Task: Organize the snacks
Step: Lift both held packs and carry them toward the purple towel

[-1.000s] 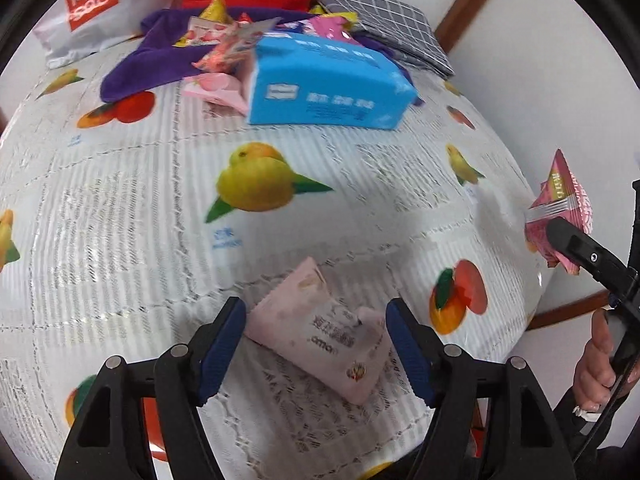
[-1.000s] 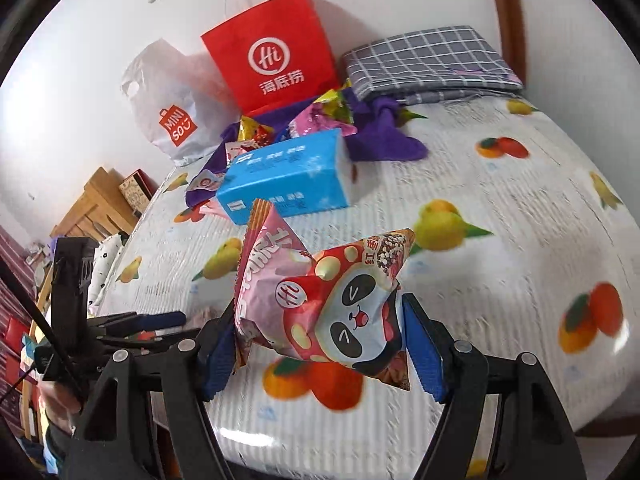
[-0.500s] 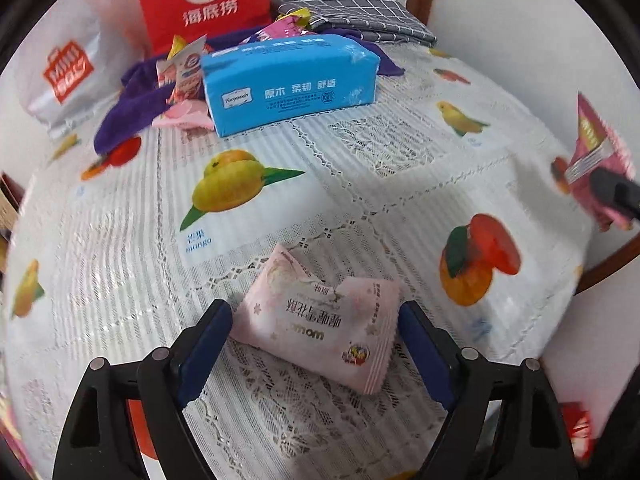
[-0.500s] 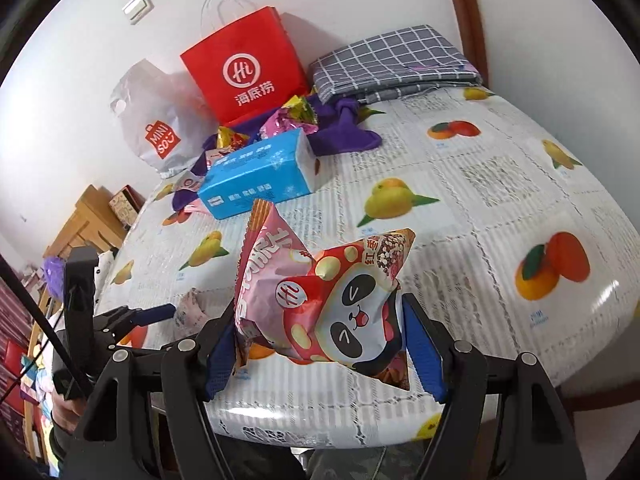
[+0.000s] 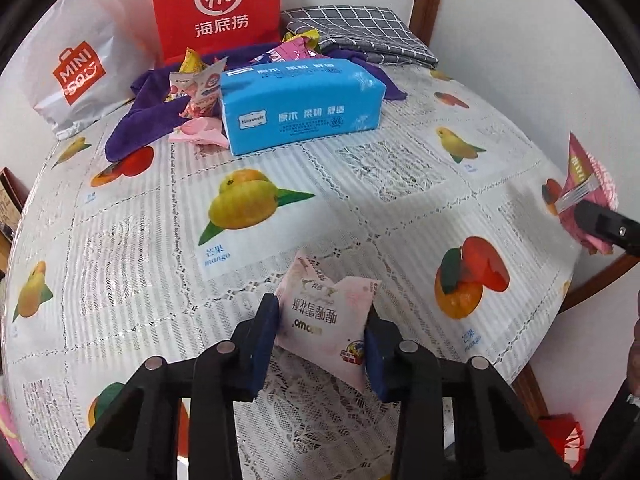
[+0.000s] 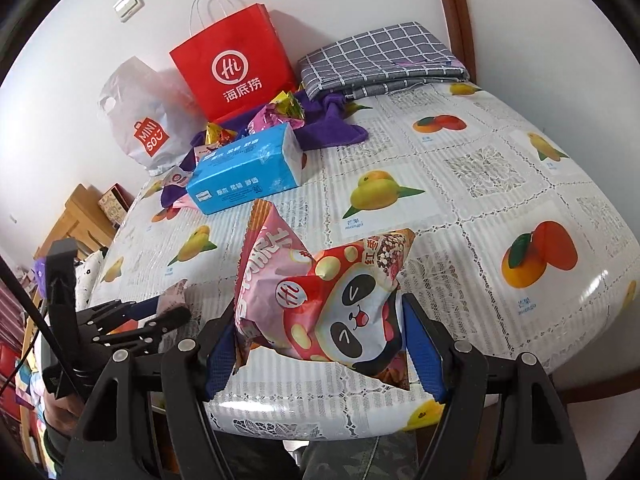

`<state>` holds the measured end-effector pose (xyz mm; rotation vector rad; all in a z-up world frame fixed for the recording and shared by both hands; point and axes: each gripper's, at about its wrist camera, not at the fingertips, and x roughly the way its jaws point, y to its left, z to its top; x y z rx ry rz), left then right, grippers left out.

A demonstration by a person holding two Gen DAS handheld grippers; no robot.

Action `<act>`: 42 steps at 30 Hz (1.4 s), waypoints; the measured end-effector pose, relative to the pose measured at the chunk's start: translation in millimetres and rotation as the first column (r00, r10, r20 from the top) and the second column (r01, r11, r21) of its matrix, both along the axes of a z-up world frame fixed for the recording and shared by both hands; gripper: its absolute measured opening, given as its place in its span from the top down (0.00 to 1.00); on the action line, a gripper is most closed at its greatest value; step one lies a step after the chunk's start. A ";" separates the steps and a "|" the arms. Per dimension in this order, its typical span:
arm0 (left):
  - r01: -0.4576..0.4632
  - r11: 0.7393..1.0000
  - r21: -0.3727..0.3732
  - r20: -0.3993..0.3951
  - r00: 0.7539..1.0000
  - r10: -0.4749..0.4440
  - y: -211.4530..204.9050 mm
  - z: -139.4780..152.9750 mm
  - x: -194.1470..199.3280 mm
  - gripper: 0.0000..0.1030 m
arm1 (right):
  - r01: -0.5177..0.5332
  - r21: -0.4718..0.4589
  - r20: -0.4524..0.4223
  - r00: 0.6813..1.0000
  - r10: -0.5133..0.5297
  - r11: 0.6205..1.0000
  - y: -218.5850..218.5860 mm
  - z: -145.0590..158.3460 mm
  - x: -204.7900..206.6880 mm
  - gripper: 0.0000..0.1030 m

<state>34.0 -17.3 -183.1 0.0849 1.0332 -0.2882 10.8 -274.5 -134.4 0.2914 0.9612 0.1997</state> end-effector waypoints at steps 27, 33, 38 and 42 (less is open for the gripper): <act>-0.020 0.989 -0.143 0.037 0.999 0.026 18.1 59.7 42.6 0.66 | -0.060 -0.016 0.017 0.998 0.060 0.998 26.6 22.8 34.9 0.29; -0.028 0.986 -0.162 0.045 0.998 0.036 23.3 74.8 61.9 0.66 | -0.095 -0.017 0.028 0.995 0.095 0.995 36.8 33.1 53.7 0.30; -0.028 0.985 -0.170 0.055 0.998 0.038 25.9 87.7 81.4 0.66 | -0.122 -0.027 0.052 0.991 0.123 0.992 47.8 47.7 71.5 0.30; -0.022 0.983 -0.182 0.061 0.998 0.034 25.8 98.2 100.5 0.66 | -0.139 -0.044 0.078 0.987 0.142 0.989 55.7 60.7 90.1 0.30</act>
